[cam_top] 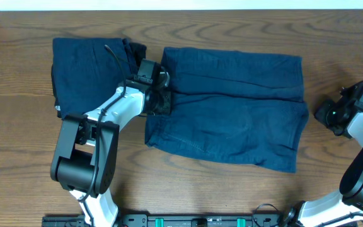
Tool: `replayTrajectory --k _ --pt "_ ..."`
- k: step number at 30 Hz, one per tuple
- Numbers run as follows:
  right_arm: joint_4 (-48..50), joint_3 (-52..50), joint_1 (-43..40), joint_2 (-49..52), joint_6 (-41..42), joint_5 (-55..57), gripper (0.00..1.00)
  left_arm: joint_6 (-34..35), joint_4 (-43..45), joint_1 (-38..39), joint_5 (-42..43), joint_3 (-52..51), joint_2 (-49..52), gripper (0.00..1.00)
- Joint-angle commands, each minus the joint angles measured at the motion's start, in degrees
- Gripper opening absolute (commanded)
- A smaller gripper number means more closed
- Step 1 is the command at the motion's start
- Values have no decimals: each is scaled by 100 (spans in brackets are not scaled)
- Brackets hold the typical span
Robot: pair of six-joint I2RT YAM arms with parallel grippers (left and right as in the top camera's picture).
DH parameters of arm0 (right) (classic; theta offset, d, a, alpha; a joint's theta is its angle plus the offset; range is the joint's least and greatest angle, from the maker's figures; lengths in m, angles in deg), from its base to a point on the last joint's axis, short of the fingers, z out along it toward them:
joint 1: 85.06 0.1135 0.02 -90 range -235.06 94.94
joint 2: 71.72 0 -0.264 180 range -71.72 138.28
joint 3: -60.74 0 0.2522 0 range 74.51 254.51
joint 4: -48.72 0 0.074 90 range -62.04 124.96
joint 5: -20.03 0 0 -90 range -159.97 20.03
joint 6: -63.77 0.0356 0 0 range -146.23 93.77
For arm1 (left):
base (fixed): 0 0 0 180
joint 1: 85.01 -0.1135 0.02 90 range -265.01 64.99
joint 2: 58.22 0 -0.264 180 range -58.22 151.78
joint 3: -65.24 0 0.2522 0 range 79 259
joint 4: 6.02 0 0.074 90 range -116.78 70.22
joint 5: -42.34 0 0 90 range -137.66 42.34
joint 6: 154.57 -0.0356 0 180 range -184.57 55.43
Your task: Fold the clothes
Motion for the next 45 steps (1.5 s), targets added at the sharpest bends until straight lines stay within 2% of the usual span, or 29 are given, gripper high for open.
replayTrajectory --k 1,4,8,11,12,16,18,23,29,39,45 --pt "-129 -74 -55 160 -63 -2 36 -42 -114 -81 -358 11 -247 50" --pt "-444 74 -55 -22 -168 -295 41 -42 -238 -81 -358 11 -697 58" --pt "-1200 350 -52 -546 -157 -782 42 -42 -573 -81 -358 11 -1268 69" --pt "-1751 382 -52 -1093 155 -1255 39 -42 -894 -81 -358 11 -1593 70" --pt "-2013 382 -52 -1279 282 -1349 35 -42 -1005 -81 -358 9 -1668 70" --pt "-3250 365 -26 -1698 179 -1106 4 31 -1458 -81 -361 7 -1764 69" --pt "-3565 284 -15 -1711 66 -859 1 50 -1587 -81 -358 -37 -1740 68" --pt "-3270 -444 234 -1681 72 -1014 2 48 -1773 -83 -361 -192 -1576 68" --pt "-2441 -1244 385 -1585 70 -813 1 46 -2024 -83 -363 -201 -1342 68" --pt "-2391 -1340 380 -1537 72 -160 1 46 -2031 -83 -367 -203 -1029 68" --pt "-2151 -1379 385 -1307 -63 -514 1 46 -2044 -90 -538 -205 -968 68"
